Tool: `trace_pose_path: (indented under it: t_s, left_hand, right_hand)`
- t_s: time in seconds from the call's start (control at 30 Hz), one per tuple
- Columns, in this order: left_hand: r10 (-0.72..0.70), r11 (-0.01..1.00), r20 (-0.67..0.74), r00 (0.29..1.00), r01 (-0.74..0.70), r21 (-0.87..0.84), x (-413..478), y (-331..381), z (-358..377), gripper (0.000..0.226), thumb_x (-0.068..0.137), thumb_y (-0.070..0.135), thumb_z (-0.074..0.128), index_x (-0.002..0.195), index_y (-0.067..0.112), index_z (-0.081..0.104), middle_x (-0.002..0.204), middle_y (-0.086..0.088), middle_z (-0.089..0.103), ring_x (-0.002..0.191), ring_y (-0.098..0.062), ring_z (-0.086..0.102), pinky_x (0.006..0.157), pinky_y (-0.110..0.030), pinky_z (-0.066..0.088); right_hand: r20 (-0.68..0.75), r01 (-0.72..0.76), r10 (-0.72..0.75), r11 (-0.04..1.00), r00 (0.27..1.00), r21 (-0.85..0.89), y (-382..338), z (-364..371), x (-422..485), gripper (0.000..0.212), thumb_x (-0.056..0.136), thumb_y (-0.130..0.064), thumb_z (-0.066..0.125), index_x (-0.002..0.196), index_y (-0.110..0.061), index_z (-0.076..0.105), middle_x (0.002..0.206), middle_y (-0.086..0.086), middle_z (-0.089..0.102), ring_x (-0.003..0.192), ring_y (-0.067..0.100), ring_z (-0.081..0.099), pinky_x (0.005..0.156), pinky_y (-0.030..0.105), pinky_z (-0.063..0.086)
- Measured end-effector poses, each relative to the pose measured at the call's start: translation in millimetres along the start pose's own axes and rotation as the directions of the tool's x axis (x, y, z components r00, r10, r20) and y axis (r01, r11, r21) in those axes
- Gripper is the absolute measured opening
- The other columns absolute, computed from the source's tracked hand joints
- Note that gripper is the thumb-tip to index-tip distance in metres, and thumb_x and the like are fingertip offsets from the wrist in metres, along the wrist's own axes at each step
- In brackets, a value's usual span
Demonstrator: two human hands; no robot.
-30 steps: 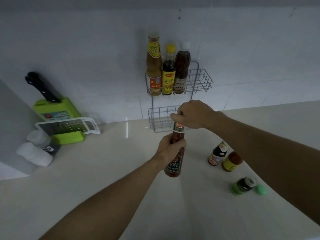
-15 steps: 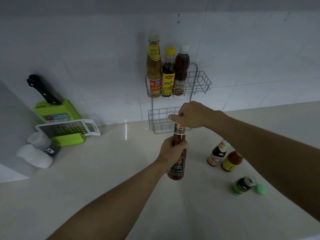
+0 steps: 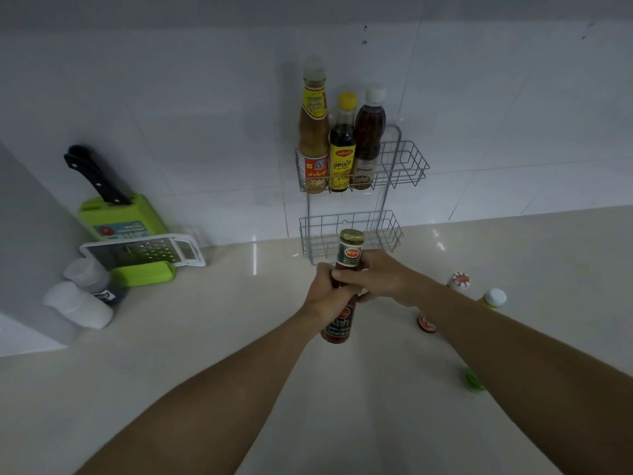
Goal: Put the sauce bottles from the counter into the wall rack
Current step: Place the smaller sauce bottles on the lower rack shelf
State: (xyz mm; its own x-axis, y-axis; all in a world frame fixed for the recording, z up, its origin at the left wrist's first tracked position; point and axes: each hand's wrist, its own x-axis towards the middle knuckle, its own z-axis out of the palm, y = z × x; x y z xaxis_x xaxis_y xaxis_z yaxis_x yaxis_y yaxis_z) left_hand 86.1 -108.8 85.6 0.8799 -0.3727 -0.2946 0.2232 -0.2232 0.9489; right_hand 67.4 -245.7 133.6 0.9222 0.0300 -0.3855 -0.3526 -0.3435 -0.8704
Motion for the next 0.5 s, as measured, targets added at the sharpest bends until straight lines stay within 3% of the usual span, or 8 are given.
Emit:
trace_pose_path:
  t_s: [0.1, 0.27, 0.37, 0.43, 0.5]
  left_hand:
    - [0.008, 1.0, 0.016, 1.0, -0.008, -0.003, 4, -5, -7, 0.052, 0.082, 0.015, 0.073, 0.119, 0.007, 0.038, 0.111, -0.013, 0.061, 0.1, -0.022, 0.067, 0.085, -0.041, 0.059]
    - [0.031, 0.999, 0.027, 0.999, -0.031, 0.009, 13, -6, -22, 0.046, 0.083, 0.014, 0.078, 0.115, 0.015, 0.045, 0.106, -0.001, 0.062, 0.093, -0.007, 0.064, 0.067, -0.011, 0.05]
    - [0.026, 0.999, -0.002, 1.0, -0.026, 0.039, 20, -15, -34, 0.057, 0.079, 0.02, 0.083, 0.121, 0.022, 0.046, 0.117, 0.001, 0.058, 0.102, -0.011, 0.061, 0.072, -0.012, 0.05]
    - [0.009, 0.992, -0.027, 1.0, -0.006, 0.124, 28, -21, -43, 0.072, 0.078, 0.027, 0.083, 0.137, 0.021, 0.041, 0.133, 0.001, 0.051, 0.119, -0.016, 0.054, 0.085, -0.016, 0.047]
    - [-0.052, 0.982, -0.05, 0.997, 0.06, 0.18, 36, -24, -51, 0.084, 0.081, 0.031, 0.08, 0.15, 0.019, 0.033, 0.146, -0.001, 0.041, 0.134, -0.021, 0.043, 0.102, -0.028, 0.042]
  right_hand:
    - [0.009, 0.012, -0.011, 0.999, 1.0, -0.034, -2, 5, 7, 0.043, 0.087, -0.03, 0.075, 0.126, -0.016, 0.063, 0.116, 0.006, 0.065, 0.106, 0.027, 0.067, 0.082, 0.045, 0.062]
    - [-0.082, 0.086, -0.097, 0.987, 0.992, -0.133, -14, 3, 24, 0.038, 0.084, -0.03, 0.077, 0.119, -0.017, 0.068, 0.109, 0.0, 0.067, 0.105, 0.021, 0.065, 0.09, 0.045, 0.059]
    - [-0.173, 0.145, -0.167, 0.981, 0.971, -0.132, -28, -4, 41, 0.034, 0.082, -0.03, 0.079, 0.113, -0.02, 0.067, 0.111, 0.0, 0.068, 0.106, 0.022, 0.064, 0.094, 0.048, 0.056]
    - [-0.227, 0.194, -0.226, 0.969, 0.947, -0.153, -40, -9, 53, 0.036, 0.084, -0.029, 0.078, 0.116, -0.019, 0.064, 0.118, 0.002, 0.068, 0.108, 0.022, 0.063, 0.098, 0.044, 0.053]
    - [-0.242, 0.244, -0.294, 0.946, 0.925, -0.214, -51, -13, 65, 0.039, 0.087, -0.025, 0.075, 0.121, -0.015, 0.061, 0.121, 0.003, 0.066, 0.108, 0.019, 0.061, 0.099, 0.038, 0.05]
